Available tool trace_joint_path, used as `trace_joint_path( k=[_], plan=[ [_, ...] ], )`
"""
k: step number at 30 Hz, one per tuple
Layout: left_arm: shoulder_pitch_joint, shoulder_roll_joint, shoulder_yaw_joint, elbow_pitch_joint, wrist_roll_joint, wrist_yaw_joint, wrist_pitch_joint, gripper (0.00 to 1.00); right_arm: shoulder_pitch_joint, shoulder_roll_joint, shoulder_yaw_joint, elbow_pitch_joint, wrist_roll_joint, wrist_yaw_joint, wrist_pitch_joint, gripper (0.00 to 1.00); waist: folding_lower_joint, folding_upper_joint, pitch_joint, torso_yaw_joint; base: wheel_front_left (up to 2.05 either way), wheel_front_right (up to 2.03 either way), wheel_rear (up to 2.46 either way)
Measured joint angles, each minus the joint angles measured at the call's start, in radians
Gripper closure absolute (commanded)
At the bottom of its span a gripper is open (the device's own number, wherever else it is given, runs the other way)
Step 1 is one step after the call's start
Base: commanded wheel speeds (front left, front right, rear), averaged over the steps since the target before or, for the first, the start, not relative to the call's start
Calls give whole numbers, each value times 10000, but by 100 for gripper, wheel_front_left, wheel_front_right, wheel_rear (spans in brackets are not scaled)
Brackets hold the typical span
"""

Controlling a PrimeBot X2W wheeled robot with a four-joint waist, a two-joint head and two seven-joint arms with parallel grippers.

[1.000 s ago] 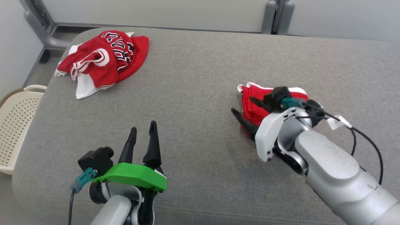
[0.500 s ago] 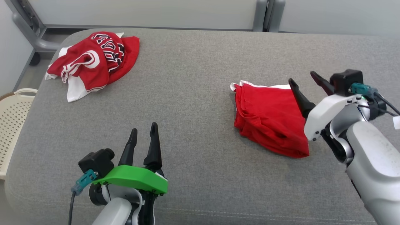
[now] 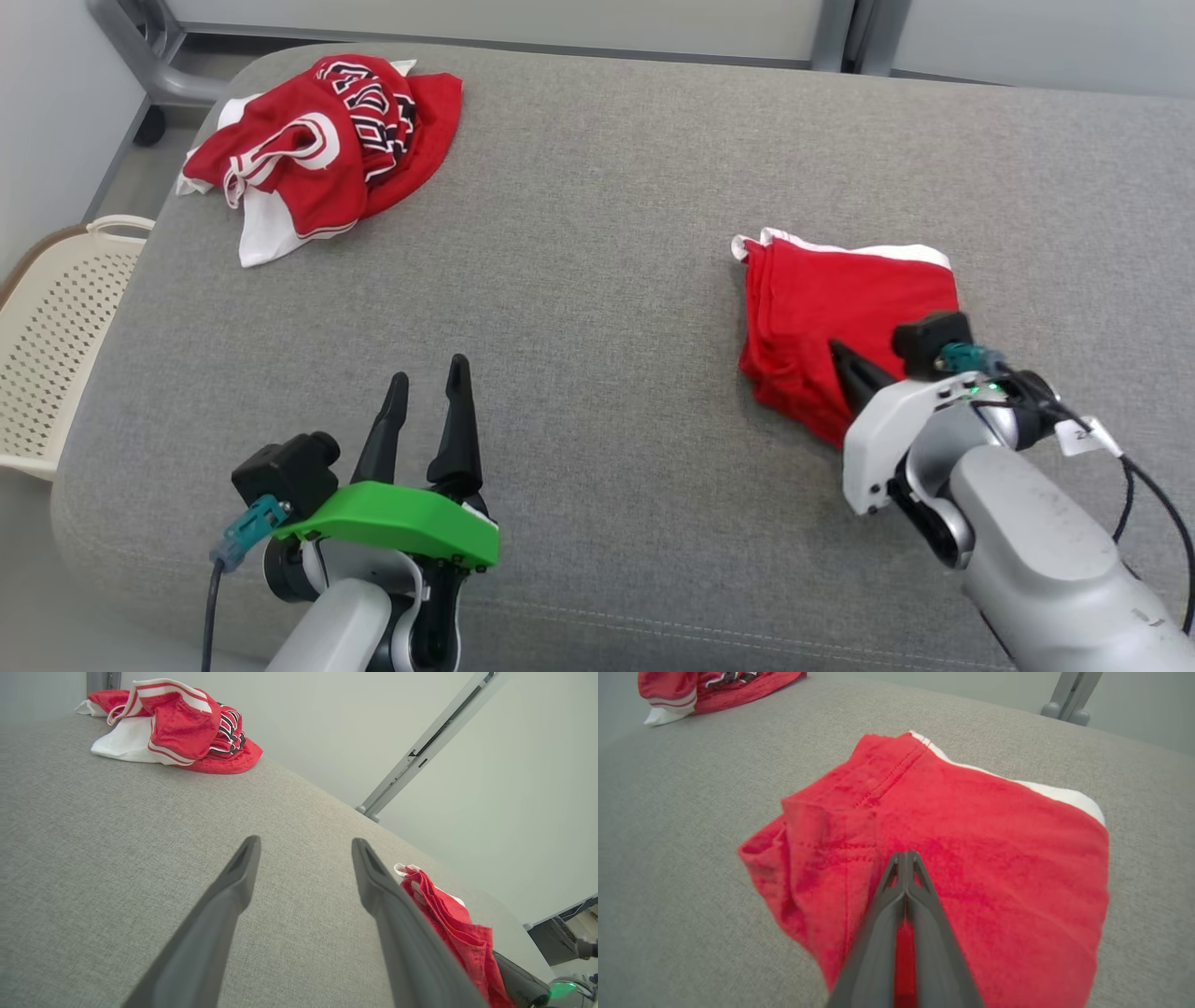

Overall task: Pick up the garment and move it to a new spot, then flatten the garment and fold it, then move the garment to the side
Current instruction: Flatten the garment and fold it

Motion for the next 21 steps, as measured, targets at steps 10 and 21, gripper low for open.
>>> trace_joint_path(
  k=[10, 21],
  plan=[
    [12, 10, 153, -15, 0, -2, -29, 0, -28, 286, 2052, -157, 435, 0, -290, 100, 0, -1, -21, -39, 0, 0, 0],
    [53, 48, 232, -59, 25, 44, -31, 0, 162, 2, 2924, -978, 1127, 0, -525, 100, 0, 0, -102, -378, 0, 0, 0]
  ],
)
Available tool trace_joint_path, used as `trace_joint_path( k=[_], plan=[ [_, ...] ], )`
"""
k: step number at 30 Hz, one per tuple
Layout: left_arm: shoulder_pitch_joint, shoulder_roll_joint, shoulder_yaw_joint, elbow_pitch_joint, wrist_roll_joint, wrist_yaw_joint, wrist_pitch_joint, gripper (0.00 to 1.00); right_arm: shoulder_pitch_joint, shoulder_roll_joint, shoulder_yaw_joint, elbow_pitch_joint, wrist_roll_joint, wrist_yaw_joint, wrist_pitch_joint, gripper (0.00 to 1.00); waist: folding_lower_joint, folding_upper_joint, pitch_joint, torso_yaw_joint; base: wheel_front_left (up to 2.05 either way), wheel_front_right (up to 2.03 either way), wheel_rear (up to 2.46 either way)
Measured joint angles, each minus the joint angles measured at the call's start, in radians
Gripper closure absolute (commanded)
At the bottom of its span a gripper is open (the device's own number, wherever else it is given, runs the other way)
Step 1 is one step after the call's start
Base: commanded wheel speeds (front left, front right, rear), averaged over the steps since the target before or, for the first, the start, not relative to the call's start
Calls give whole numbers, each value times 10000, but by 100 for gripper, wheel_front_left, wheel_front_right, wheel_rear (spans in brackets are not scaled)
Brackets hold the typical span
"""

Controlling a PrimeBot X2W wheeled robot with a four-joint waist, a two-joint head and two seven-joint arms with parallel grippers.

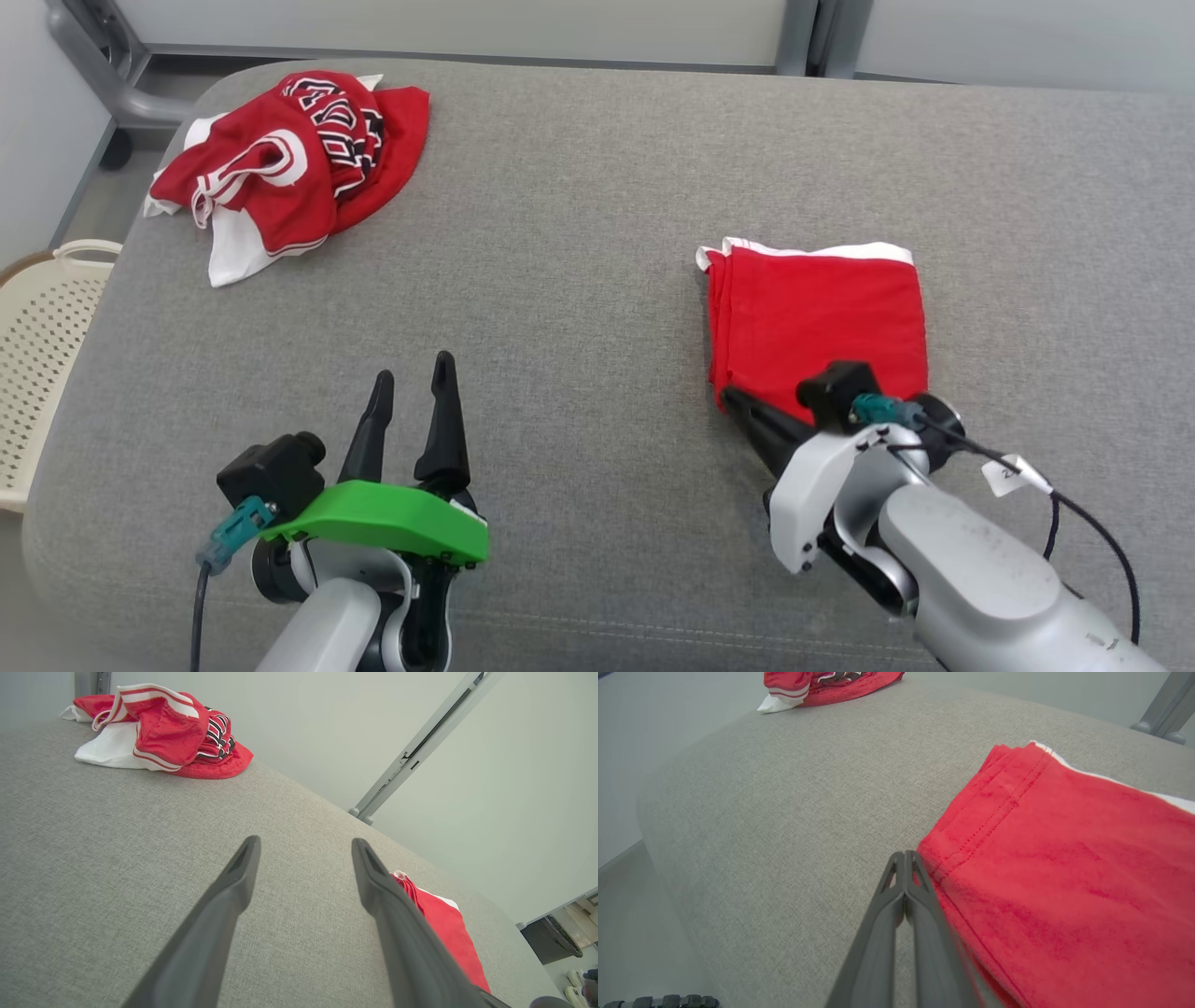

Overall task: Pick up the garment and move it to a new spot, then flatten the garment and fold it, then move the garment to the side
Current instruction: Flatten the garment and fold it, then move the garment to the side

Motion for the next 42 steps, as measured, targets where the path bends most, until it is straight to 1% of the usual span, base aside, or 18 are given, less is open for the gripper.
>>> trace_joint_path(
  k=[4, 8, 10, 11, 12, 15, 18, 25, 27, 32, 39, 42],
  plan=[
    [32, 35, 25, -44, 0, 42, 0, 0, -111, -226, -351, -805, 69, 0, -123, 100, 0, 0, -87, -128, 0, 0, 0],
    [157, 82, 59, -109, 0, 59, -2, 0, -98, -585, -1337, -1676, 13, 0, -111, 99, 0, 0, -171, -213, 0, 0, 0],
    [158, 115, 98, -151, -2, 104, -2, 0, -9, -731, -1998, -1981, -140, 0, -13, 60, 0, 0, -199, -244, 0, 0, 0],
    [160, 125, 102, -165, -2, 115, -2, 0, 64, -767, -2337, -2065, -209, 0, 71, 28, 0, 0, -210, -252, 0, 0, 0],
    [162, 128, 107, -186, -2, 128, 0, 0, 174, -792, -2688, -2132, -257, 0, 150, 0, 0, 0, -219, -254, 0, 0, 0],
    [164, 136, 82, -215, -2, 128, 0, 0, 451, -840, -3565, -2217, -456, 0, 349, 0, 0, 0, -225, -220, 0, 0, 0],
    [164, 165, 15, -228, 48, 134, 0, 0, 715, -836, -4232, -2144, -619, 0, 767, 0, 0, 0, -225, -159, 0, 0, 0],
    [160, 205, -140, -230, 142, 134, 90, 0, 1016, -955, -5150, -1204, -510, 0, 1969, 0, 0, 0, -241, 69, 0, 0, 0],
    [153, 244, -224, -221, 234, 144, 100, 0, 1014, -945, -5321, -863, -332, 0, 2242, 0, 0, 0, -233, 151, 0, 0, 0],
    [116, 278, -370, -171, 362, 146, 155, 0, 881, -849, -5753, 10, -98, 0, 2462, 0, 0, 0, -191, 371, 0, 0, 0],
    [-72, 364, -642, -52, 700, 151, 188, 0, 571, -660, -5916, 997, 161, 0, 2424, 0, 0, 0, -123, 695, 0, 0, 0],
    [-280, 456, -746, -33, 936, 167, 192, 0, 371, -587, -6048, 1618, 316, 0, 2424, 0, 0, 0, -84, 885, 0, 0, 0]
  ],
)
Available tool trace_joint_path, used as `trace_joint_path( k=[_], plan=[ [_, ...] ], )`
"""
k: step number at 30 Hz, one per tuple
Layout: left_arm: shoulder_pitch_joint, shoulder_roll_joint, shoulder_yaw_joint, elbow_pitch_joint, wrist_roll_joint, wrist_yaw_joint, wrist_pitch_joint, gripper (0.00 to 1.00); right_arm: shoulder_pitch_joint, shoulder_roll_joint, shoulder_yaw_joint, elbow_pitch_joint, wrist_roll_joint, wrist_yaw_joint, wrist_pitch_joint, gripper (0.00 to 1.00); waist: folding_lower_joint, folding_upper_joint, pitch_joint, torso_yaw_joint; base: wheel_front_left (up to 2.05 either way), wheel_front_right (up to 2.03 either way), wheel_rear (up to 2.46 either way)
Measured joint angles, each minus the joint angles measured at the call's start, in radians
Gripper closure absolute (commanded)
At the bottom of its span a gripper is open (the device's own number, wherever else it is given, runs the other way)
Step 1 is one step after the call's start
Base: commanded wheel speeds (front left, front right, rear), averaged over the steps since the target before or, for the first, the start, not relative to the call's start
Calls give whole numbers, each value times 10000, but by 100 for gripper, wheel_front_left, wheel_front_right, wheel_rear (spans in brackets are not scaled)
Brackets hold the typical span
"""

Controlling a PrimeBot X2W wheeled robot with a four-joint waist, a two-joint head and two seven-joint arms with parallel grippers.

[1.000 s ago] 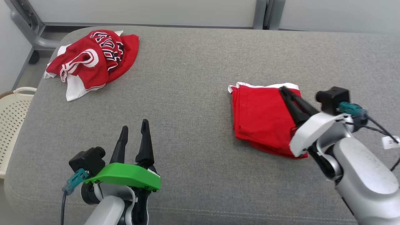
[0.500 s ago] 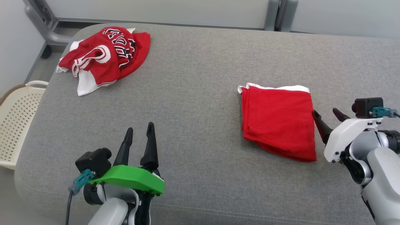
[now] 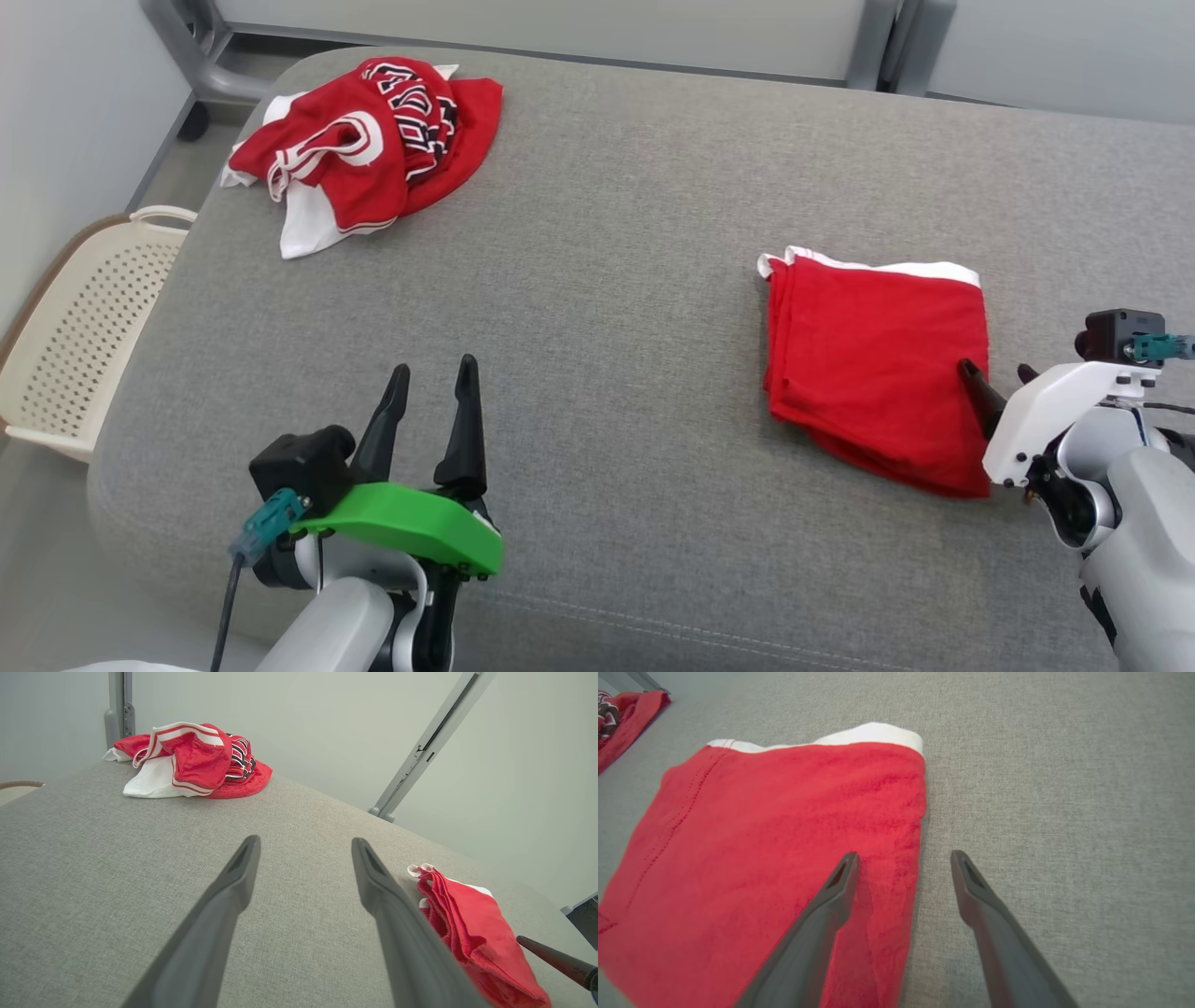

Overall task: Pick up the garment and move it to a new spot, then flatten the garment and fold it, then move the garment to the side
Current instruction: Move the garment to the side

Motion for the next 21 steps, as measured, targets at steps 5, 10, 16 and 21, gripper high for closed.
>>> trace_joint_path(
  k=[5, 10, 16, 21],
  plan=[
    [-185, 38, -186, 8, 178, 6, 75, 0, -315, -2, -148, 727, 100, 0, -79, 0, 0, 0, 93, 248, 0, 0, 0],
    [-415, 121, -290, 12, 414, 48, 104, 0, -545, 67, -102, 1206, 226, 0, -107, 0, 0, 0, 215, 492, 0, 0, 0],
    [-599, 205, -372, 65, 635, 140, 104, 0, -739, 94, 115, 1570, 405, 0, -192, 0, 0, 0, 316, 688, 0, 0, 0],
    [-636, 211, -345, 61, 635, 155, 102, 0, -878, 84, 385, 1747, 548, 0, -265, 55, 0, 0, 364, 720, 0, 0, 0]
  ],
)
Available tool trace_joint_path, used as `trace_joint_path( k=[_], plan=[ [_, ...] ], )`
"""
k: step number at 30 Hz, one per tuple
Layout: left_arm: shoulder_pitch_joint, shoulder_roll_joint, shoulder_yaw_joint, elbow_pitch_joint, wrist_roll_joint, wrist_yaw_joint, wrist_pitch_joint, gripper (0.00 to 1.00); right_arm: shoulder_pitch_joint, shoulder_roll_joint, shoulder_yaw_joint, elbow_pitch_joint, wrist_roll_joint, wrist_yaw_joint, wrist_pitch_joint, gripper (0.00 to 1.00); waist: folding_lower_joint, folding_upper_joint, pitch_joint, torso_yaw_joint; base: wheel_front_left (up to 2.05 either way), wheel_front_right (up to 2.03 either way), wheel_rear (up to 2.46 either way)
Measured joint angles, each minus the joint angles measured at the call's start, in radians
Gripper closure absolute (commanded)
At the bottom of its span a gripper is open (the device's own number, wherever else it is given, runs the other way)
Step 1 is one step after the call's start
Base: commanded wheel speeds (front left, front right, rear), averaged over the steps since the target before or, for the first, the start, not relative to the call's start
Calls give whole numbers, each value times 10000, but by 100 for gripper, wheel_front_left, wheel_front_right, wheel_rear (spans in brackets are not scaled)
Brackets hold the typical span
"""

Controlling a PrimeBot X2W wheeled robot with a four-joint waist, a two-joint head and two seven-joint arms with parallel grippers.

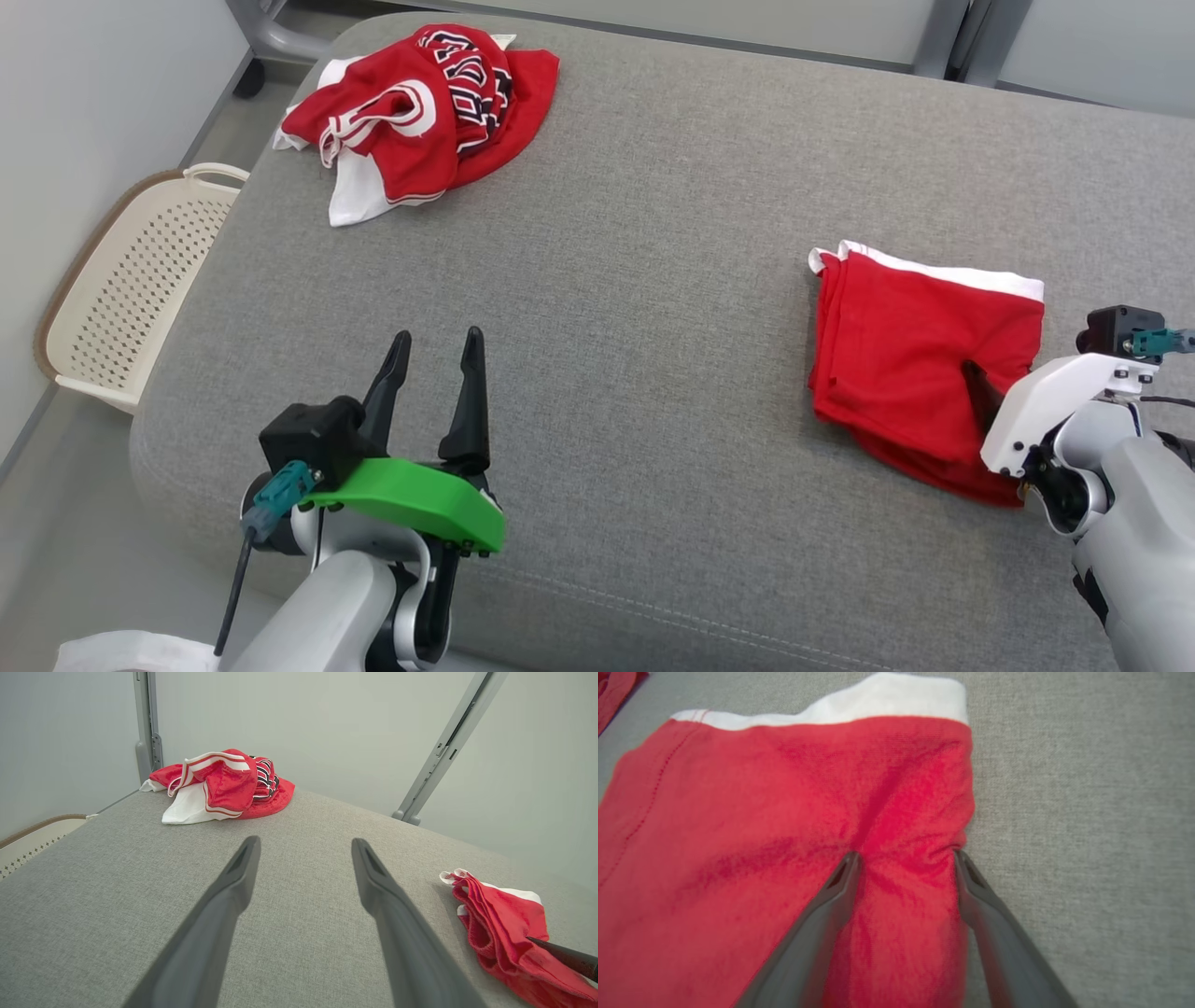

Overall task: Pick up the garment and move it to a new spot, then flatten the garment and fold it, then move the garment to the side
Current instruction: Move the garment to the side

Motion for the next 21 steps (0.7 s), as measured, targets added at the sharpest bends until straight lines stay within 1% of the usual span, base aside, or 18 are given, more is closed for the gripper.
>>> trace_joint_path(
  k=[1, 3, 4, 13, 21],
  plan=[
    [0, 4, 13, -2, 0, 0, 0, 0, -37, -4, 67, 27, 15, -2, -2, 64, 0, 0, 14, -9, 0, 0, 0],
    [-1, 6, 21, -6, -2, 2, 0, 0, -79, -10, 136, 44, 19, 0, -23, 96, 0, 0, 28, -21, 0, 0, 0],
    [-2, 4, 29, -12, -2, 6, -2, 0, -142, -13, 192, 71, 52, -2, -46, 100, 0, 0, 42, -38, 0, 0, 0],
    [-32, -2, 63, -94, -29, 15, -33, 0, -602, -84, 721, 98, 337, 0, -355, 100, 0, 0, 200, -406, 0, 0, 0],
    [-153, 23, 38, -238, -27, 0, -29, 0, -1399, -453, 1262, 144, 107, 0, -579, 100, 0, 0, 340, -1097, 0, 0, 0]
  ],
)
